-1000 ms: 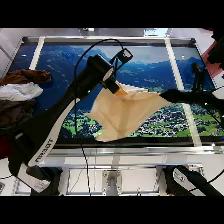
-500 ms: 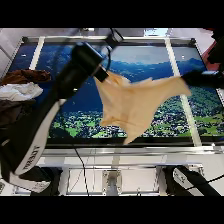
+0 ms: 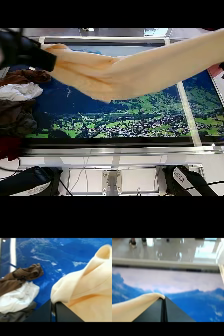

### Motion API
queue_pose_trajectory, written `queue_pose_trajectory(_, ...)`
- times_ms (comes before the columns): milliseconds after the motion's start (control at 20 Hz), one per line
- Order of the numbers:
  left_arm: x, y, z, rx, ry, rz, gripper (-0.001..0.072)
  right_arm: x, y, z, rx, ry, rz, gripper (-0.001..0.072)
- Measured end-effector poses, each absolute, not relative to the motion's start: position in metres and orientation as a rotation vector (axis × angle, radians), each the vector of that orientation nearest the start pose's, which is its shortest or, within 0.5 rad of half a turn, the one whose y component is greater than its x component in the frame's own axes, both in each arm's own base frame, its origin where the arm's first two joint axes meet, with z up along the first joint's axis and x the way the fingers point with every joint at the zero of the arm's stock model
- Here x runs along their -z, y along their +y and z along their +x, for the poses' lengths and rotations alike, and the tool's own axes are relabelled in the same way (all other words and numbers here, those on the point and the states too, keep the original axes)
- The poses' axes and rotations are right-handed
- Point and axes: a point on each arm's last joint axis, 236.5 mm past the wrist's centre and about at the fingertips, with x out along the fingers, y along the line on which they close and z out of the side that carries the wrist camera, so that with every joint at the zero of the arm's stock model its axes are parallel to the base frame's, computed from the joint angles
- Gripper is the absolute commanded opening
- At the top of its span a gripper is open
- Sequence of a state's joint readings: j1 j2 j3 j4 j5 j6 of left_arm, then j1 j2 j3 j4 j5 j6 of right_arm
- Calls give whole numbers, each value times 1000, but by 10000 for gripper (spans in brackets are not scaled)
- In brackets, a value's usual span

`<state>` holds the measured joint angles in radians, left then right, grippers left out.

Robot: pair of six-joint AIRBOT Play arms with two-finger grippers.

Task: Fold the shirts.

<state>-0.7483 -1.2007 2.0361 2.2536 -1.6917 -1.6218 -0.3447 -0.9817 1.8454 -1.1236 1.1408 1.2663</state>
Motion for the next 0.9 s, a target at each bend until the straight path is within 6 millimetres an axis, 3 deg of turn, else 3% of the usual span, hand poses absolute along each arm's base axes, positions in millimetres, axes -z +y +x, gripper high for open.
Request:
queue_pose_trajectory(100,-328,-115,334,43,687,437,14,-438,-28,374,-100,190,19,20)
queue_pose_trajectory(150,-314,-120,339,47,707,450,13,-429,-27,390,-122,207,50,20)
queue_pose_trajectory(250,-264,-126,352,38,810,480,14,-399,-24,428,-165,266,108,21)
queue_pose_trajectory(450,-115,-109,371,-1,1119,477,15,-287,1,521,-248,458,218,21)
queue_pose_trajectory(600,-24,-89,385,-30,1250,380,18,-190,37,584,-272,573,304,26)
queue_pose_trajectory(650,-6,-84,392,-41,1258,341,159,-160,52,601,-272,597,333,63)
queue_pose_trajectory(700,9,-81,402,-47,1248,300,545,-137,65,614,-271,609,355,318)
queue_pose_trajectory(750,16,-80,412,-49,1224,258,705,-115,78,625,-270,618,367,414)
queue_pose_trajectory(850,11,-75,443,-56,1128,186,698,-96,96,638,-269,604,369,415)
queue_pose_trajectory(900,-4,-72,460,-64,1067,168,697,-95,99,642,-269,591,364,414)
